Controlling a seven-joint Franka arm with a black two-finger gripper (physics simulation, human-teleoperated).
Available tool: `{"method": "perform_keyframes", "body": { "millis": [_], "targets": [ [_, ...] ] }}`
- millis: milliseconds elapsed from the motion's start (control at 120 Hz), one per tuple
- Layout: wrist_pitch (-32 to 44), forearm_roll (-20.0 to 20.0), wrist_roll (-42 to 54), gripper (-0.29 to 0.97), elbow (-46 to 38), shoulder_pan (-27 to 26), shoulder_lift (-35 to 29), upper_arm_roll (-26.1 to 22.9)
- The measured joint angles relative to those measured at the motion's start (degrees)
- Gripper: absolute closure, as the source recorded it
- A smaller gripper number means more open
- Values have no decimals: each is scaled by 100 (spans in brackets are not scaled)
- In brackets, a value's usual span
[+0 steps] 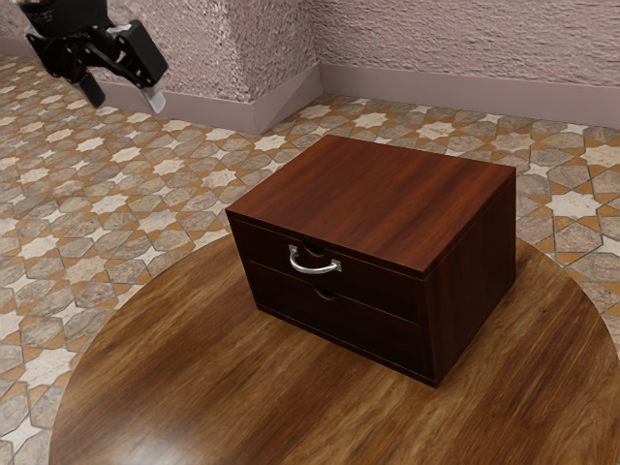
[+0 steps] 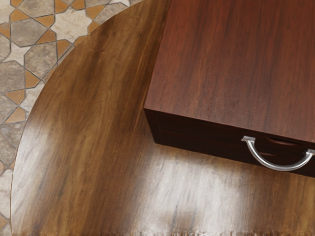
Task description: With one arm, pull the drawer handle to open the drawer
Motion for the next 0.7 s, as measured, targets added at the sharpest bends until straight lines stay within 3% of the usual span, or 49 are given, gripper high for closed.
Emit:
{"method": "perform_keyframes", "body": {
  "millis": [167,467,700],
  "targets": [
    [-78,-154,13,0,-410,-46,40,19],
    [978,-408,-32,0,-4170,-109,-1859,-173],
    [1944,-308,140,0,-5294,-111,-2432,-406]
  ]
}}
